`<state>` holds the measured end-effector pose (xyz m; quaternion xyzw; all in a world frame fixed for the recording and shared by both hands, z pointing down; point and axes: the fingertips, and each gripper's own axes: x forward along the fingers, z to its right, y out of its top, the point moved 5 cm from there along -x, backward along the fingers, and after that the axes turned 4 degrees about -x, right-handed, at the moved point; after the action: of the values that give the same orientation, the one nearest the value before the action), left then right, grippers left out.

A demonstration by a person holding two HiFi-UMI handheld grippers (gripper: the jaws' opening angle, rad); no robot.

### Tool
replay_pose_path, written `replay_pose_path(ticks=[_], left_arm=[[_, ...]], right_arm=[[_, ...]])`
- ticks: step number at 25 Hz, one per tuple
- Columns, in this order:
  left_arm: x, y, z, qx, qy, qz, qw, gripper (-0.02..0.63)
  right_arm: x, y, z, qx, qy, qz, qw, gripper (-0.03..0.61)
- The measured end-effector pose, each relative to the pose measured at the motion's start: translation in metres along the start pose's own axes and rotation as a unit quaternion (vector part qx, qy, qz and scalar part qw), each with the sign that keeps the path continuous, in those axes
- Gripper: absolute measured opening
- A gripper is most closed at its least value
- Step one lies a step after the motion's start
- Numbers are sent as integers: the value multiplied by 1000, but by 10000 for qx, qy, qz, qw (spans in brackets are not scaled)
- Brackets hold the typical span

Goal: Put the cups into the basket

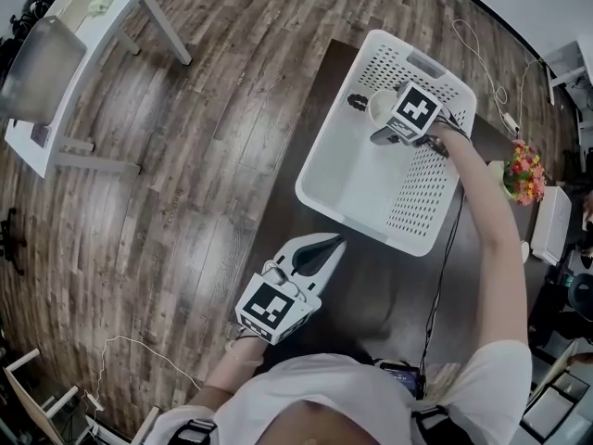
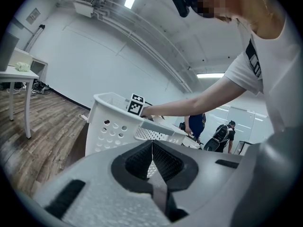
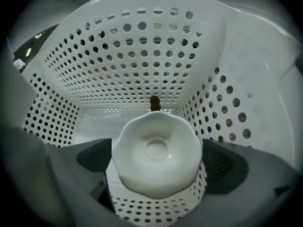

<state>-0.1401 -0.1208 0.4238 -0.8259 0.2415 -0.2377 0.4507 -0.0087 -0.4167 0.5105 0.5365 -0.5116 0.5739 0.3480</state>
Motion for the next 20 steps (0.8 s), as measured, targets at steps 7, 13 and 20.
replay_pose_path(ticks=[7, 13, 20], left_arm=[[1, 0, 9, 80, -41, 40, 10000, 12], [1, 3, 21, 205, -51, -66, 9998, 12], [-1, 10, 28, 322, 3, 18, 9995, 12]], right_arm=[[-22, 6, 4, -12, -233, 182, 9996, 563], [-47, 5, 0, 218, -254, 390, 9987, 561], [-61, 14, -33, 38, -493, 572, 9971, 373]])
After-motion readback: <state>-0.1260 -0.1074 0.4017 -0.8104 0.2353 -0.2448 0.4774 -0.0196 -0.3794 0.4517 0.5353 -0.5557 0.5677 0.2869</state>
